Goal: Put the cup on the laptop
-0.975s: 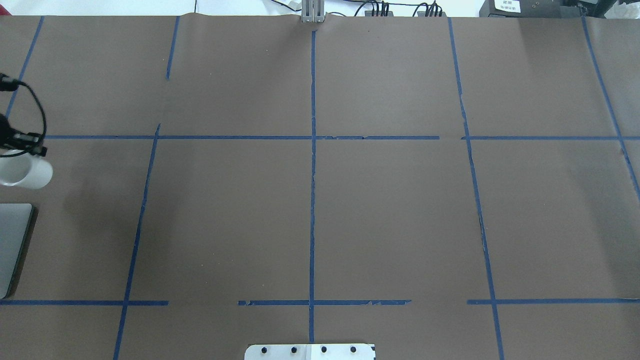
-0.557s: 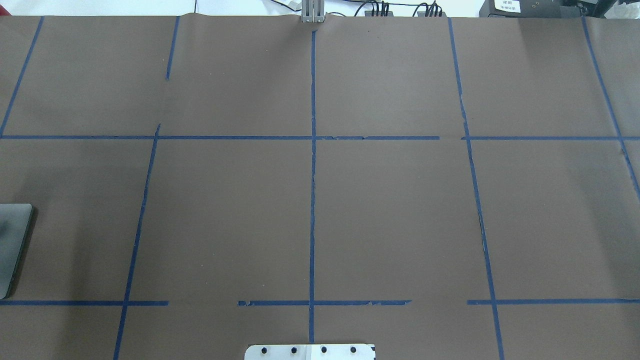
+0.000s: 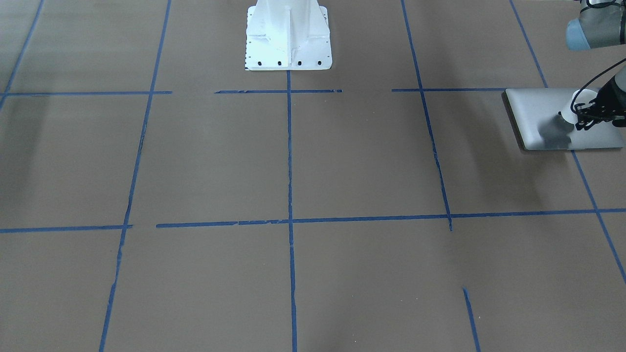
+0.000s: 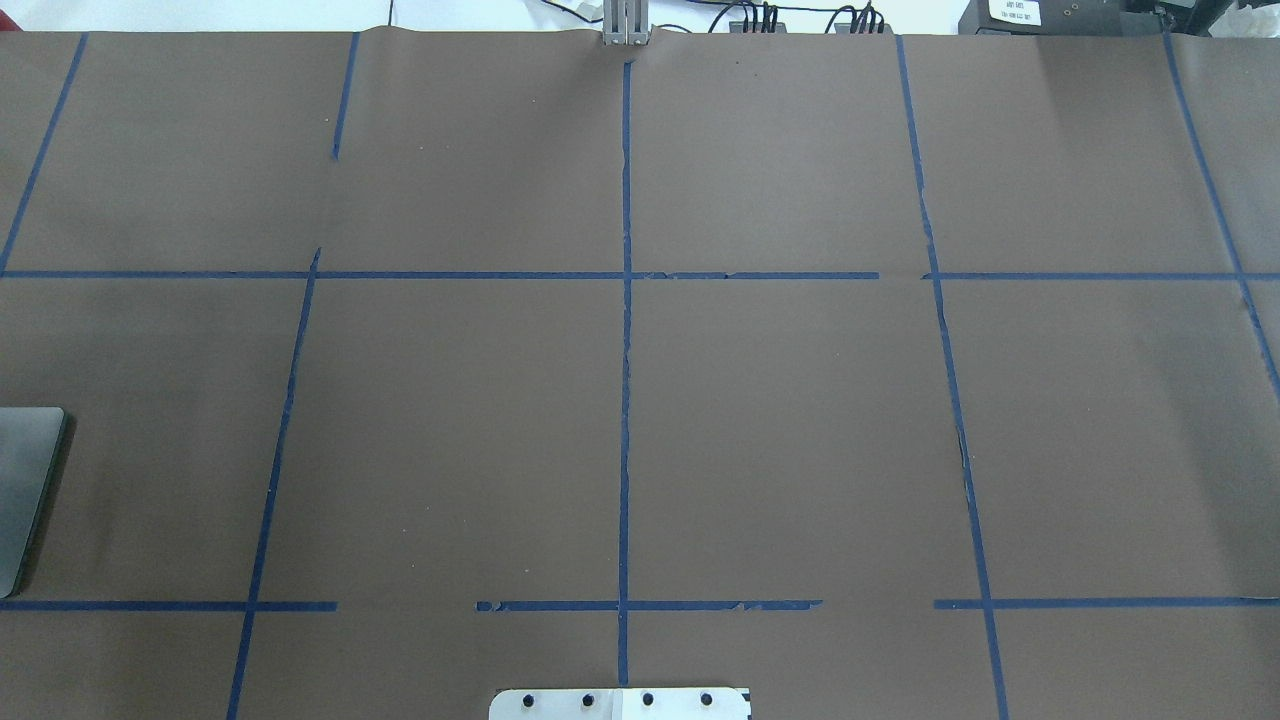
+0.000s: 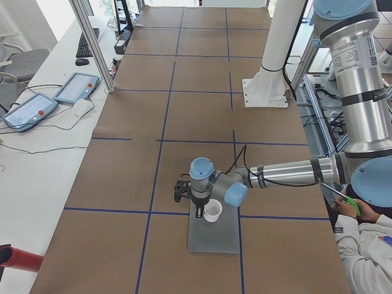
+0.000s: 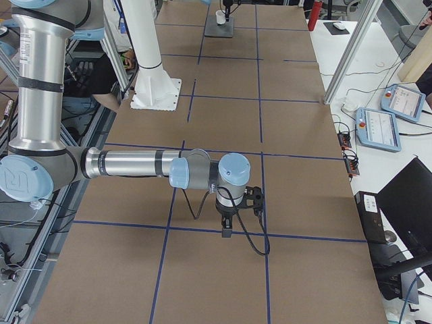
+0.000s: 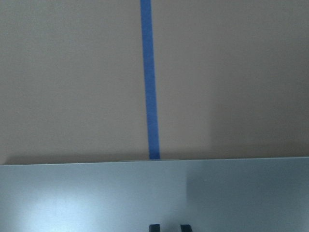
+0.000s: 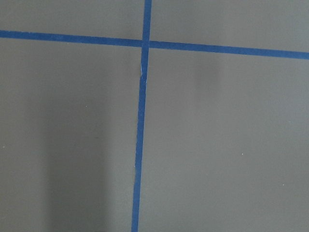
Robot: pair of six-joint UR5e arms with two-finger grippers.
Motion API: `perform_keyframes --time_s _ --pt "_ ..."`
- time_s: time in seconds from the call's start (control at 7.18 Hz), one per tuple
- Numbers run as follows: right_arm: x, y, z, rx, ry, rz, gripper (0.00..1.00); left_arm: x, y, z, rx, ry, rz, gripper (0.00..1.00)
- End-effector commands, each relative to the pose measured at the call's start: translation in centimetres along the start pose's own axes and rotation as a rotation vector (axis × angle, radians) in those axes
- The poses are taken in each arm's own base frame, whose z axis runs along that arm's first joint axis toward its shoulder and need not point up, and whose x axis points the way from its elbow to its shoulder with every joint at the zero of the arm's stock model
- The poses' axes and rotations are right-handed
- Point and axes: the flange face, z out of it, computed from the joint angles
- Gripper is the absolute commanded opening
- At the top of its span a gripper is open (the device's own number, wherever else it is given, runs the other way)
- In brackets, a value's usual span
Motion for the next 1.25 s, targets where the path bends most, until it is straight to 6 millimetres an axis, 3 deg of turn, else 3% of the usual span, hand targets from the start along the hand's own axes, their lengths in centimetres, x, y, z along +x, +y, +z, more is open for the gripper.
perform_keyframes --time_s 0.0,0.84,1.11 --pt "0.0 0.0 0.0 0.001 0.0 -0.001 1.0 -0.2 -0.4 0.2 0.002 0.001 0.006 0.0" --pt "0.0 0.0 0.0 0.0 0.0 0.0 1.0 -0.1 -0.6 1.2 -0.026 0.058 0.009 0.0" --pt "0.0 0.0 0.0 0.0 0.0 0.0 1.0 -0.2 -0.9 1.5 -0.028 0.059 0.008 0.13"
